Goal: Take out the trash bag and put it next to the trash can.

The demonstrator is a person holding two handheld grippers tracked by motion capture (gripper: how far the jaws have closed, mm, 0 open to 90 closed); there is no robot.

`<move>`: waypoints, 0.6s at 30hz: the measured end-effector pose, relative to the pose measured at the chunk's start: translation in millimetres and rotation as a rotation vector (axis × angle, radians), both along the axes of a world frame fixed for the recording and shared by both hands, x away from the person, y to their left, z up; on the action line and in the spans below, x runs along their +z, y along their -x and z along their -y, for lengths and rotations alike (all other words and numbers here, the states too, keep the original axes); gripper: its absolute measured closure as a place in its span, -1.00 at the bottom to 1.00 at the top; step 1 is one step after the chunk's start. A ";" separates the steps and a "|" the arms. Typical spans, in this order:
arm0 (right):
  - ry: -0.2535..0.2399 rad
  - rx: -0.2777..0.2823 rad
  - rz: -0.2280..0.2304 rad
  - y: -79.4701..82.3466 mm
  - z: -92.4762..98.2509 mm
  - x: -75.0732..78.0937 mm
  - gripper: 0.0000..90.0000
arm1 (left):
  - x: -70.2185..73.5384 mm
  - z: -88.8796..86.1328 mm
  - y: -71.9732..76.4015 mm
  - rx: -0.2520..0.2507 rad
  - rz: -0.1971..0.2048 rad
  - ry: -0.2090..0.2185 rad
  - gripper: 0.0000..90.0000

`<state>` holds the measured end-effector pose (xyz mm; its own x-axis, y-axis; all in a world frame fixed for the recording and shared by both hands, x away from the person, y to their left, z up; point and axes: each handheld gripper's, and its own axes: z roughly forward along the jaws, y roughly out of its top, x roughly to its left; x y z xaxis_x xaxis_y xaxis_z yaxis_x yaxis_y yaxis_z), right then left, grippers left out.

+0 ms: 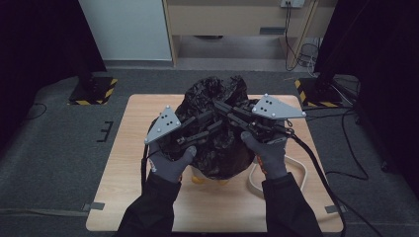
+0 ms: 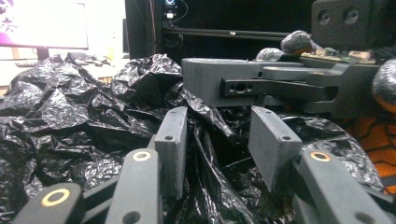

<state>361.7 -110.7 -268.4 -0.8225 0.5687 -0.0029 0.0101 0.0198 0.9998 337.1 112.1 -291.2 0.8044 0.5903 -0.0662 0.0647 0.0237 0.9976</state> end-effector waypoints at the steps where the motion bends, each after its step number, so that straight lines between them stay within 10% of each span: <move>1: -0.002 0.006 -0.005 0.2 0.4 0.1 0.95 | 0.2 0.5 0.1 0.009 0.001 -0.006 0.33; 18: -0.004 -0.017 -0.004 3.3 7.5 3.4 0.58 | 1.6 0.8 1.9 0.093 -0.009 -0.033 0.92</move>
